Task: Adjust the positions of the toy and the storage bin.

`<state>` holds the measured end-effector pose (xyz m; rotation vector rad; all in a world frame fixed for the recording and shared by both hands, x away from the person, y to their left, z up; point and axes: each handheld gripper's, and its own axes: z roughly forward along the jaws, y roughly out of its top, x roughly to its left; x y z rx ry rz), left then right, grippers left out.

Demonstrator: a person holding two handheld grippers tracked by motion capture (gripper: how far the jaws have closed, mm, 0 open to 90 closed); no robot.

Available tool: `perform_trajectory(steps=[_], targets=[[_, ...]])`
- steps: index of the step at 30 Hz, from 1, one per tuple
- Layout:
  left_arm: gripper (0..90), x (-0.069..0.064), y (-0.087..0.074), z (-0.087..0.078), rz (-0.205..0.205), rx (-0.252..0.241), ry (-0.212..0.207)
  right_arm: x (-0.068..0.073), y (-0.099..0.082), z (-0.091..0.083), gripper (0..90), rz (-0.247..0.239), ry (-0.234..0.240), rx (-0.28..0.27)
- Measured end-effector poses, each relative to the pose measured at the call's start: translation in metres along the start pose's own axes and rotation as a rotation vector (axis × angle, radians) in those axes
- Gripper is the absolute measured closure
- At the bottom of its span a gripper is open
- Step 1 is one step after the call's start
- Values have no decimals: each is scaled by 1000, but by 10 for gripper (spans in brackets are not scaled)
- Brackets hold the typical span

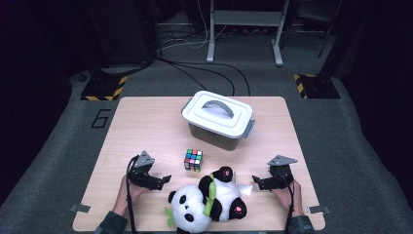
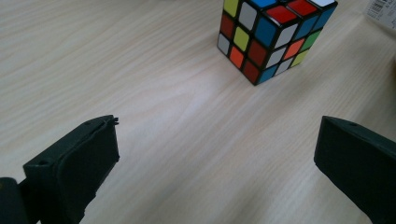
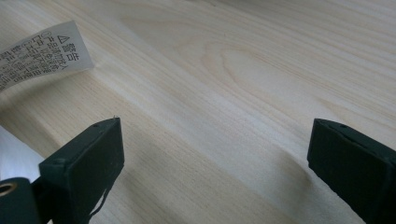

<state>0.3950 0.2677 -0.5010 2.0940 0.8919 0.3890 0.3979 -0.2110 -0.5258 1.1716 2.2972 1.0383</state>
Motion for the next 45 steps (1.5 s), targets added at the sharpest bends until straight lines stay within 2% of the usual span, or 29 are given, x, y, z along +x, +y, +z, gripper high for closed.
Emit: perform_trajectory(steps=[3, 6, 7, 8, 10, 11, 14, 16, 19, 21, 27, 36, 39, 44, 45], targets=[[1, 1, 6, 7, 45, -9, -24, -1, -1, 0, 34, 2, -4, 6], [1, 3, 13, 13, 80, -30, -67, -2, -1, 1, 41, 9, -3, 9], [0, 3, 13, 13, 80, -30, -67, -2, -1, 1, 41, 9, -3, 9], [0, 2, 18, 16, 106, -42, -84, -3, -1, 1, 43, 16, 0, 6], [2, 1, 20, 18, 115, -36, -93, -3, -1, 0, 44, 26, 5, 10], [0, -1, 26, 22, 136, -18, -119, -3, -1, 1, 44, 26, 5, 12], [0, -3, 35, 26, 180, -27, -126, -3, -1, 1, 46, 26, 4, 14], [0, -3, 41, 29, 197, -12, -148, -4, -1, 1, 48, 25, 11, 11], [0, -3, 50, 32, 227, -28, -158, -5, -1, 1, 49, 31, 13, 10], [0, -2, 56, 35, 226, -26, -178, -5, -1, 1, 49, 36, 16, 9], [0, -2, 70, 46, 276, -14, -218, -6, -1, 1, 52, 37, 29, 10], [10, -6, 79, 67, 333, 17, -268, -6, -2, 1, 56, 38, 39, 8], [51, -6, 81, 71, 356, 17, -278, -6, -2, 0, 58, 40, 44, 6], [147, -8, 81, 77, 357, 10, -285, -7, -2, 0, 62, 40, 46, 0], [149, -8, 81, 78, 369, 13, -286, -7, -2, 0, 63, 42, 47, -1]])
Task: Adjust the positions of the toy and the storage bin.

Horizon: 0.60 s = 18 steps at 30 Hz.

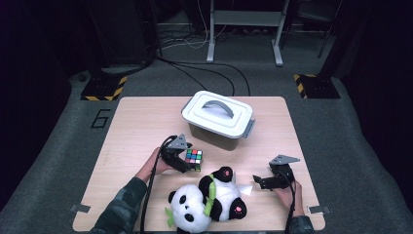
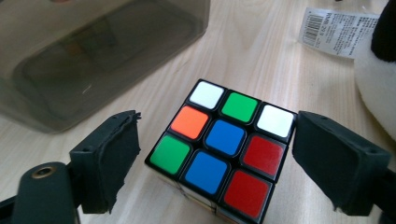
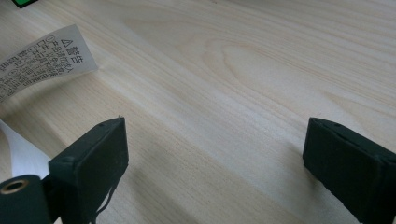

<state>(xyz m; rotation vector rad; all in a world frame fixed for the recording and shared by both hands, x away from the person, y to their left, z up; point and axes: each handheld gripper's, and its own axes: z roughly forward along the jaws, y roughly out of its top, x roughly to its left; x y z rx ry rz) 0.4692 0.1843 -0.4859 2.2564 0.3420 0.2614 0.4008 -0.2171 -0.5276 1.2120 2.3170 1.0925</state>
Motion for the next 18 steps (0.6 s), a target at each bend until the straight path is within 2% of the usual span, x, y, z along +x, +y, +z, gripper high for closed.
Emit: perform_trajectory(steps=[4, 5, 8, 9, 13, 14, 16, 18], targets=[[193, 1, -2, 2, 2, 11, -20, 0, 0, 0, 66, -1, 2, -2], [227, 1, -3, 2, 0, 11, -23, 0, 0, 0, 67, 0, 2, -3], [306, 0, -7, 2, -8, 2, -18, 0, 0, 0, 69, 0, -1, -2], [318, -1, -9, 2, -23, -5, -13, 0, 0, 0, 70, -1, -1, -2], [330, -4, -11, 3, -33, 7, 0, 0, 0, 0, 72, 0, -1, -2], [332, -4, -12, 4, -52, 8, 3, 0, 0, 0, 73, 0, -2, -2], [335, -6, -14, 5, -53, 12, -1, 0, 0, 0, 73, 0, -2, -2], [339, -7, -14, 5, -72, 8, 8, 0, 0, 0, 77, -3, -1, -1]])
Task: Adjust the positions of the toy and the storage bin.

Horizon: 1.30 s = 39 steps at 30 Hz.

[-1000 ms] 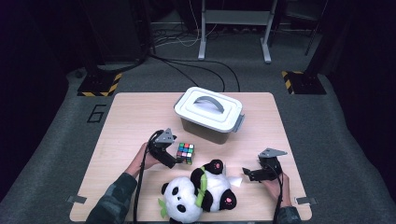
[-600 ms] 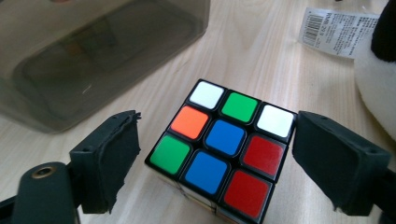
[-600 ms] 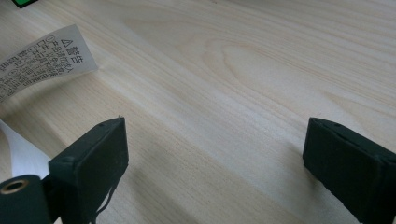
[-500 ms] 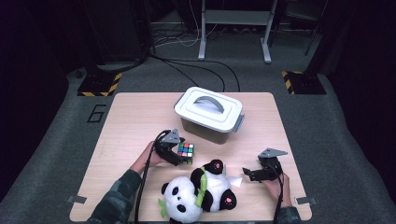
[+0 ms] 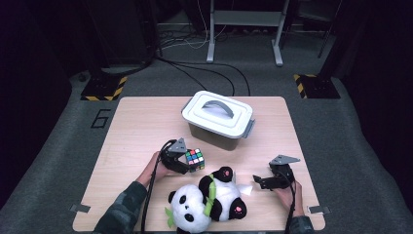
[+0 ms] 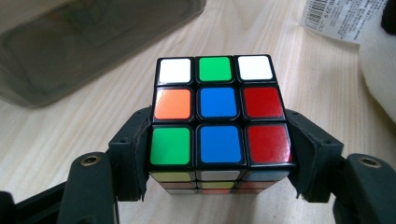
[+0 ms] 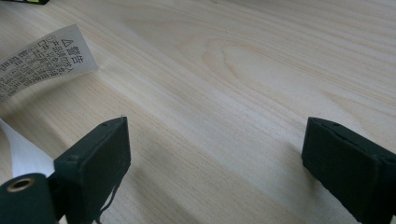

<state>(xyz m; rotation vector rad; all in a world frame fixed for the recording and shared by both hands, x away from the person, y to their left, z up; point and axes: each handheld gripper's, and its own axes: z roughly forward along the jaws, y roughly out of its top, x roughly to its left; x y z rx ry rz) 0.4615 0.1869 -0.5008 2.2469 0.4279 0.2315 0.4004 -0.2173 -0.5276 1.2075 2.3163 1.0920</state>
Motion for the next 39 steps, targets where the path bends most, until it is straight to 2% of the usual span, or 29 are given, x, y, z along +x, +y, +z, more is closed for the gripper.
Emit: perform_trajectory(steps=[3, 7, 12, 13, 16, 18, 20, 24, 26, 27, 28, 30, 39], targets=[[341, -3, -1, -1, -21, -5, 22, 1, 0, 0, 77, 3, -2, 2], [345, -7, -2, -3, -25, -6, 54, 1, 0, 0, 79, 3, -2, 5], [345, -6, -4, -9, -57, -22, 73, 1, 0, 0, 79, 3, -3, 5], [345, -5, -4, -16, -73, -40, 97, 1, 0, 0, 79, 3, -4, 5], [345, -6, -5, -27, -102, -45, 122, 1, 0, 0, 80, 3, -5, 5], [345, -5, -6, -30, -107, -45, 130, 1, 0, 0, 81, 3, -6, 5], [345, -6, -9, -43, -143, -58, 170, 1, 0, 0, 82, 3, -7, 5], [345, -6, -16, -65, -185, -67, 230, 1, 0, 0, 83, 5, -9, 6], [345, -6, -18, -68, -184, -66, 245, 1, 0, 0, 83, 9, -10, 7], [345, -7, -24, -77, -207, -63, 270, 1, 0, 0, 83, 7, -13, 7], [345, -7, -28, -81, -208, -60, 287, 1, 0, 0, 83, 7, -13, 8], [345, -8, -37, -90, -237, -54, 314, 1, 0, 0, 83, 6, -11, 7], [345, -8, -85, -119, -381, -55, 413, 1, 0, 0, 85, 5, -15, 7]])
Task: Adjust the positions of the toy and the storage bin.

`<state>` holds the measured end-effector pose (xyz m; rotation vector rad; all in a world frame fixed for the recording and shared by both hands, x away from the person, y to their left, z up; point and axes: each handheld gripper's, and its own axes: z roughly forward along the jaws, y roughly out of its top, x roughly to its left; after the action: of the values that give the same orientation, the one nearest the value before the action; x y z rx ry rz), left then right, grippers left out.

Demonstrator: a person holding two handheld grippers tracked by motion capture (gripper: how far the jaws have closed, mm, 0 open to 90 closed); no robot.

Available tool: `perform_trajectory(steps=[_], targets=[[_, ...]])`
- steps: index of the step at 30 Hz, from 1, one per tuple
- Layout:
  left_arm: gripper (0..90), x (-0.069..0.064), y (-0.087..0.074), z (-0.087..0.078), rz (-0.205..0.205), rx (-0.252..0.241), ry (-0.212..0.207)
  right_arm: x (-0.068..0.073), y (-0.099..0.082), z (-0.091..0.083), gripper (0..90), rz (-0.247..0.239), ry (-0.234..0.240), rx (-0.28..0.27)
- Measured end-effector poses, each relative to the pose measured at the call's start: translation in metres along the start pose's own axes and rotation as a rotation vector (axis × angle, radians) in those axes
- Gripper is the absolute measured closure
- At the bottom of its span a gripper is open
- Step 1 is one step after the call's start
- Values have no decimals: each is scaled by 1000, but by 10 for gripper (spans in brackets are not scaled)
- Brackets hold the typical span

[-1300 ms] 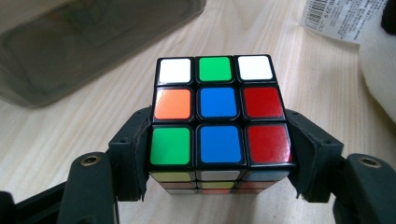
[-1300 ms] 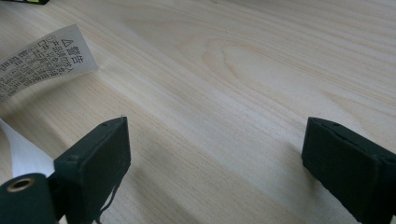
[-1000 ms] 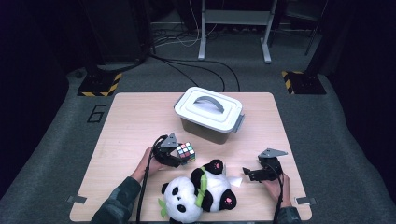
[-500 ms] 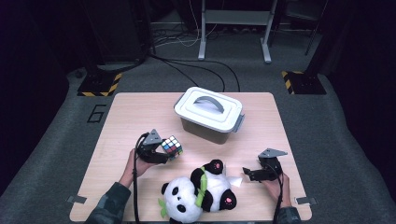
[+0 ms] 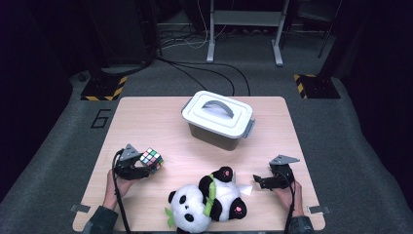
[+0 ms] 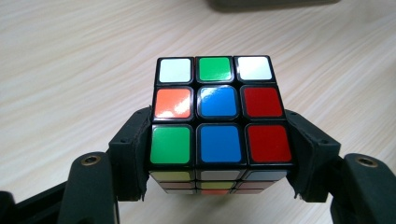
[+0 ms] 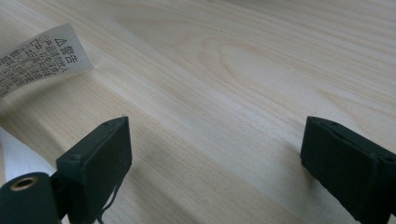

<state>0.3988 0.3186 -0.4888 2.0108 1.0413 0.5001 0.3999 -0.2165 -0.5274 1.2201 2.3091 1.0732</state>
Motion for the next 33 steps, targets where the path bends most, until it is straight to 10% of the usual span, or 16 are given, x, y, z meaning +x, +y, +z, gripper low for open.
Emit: perform_trajectory(steps=[9, 33], targets=[[345, 26, -28, -25, -128, -13, 128, 0, 0, 0, 86, 1, -2, 0], [345, 81, -48, -39, -274, 18, 350, 1, 0, 0, 88, 5, -6, 1]])
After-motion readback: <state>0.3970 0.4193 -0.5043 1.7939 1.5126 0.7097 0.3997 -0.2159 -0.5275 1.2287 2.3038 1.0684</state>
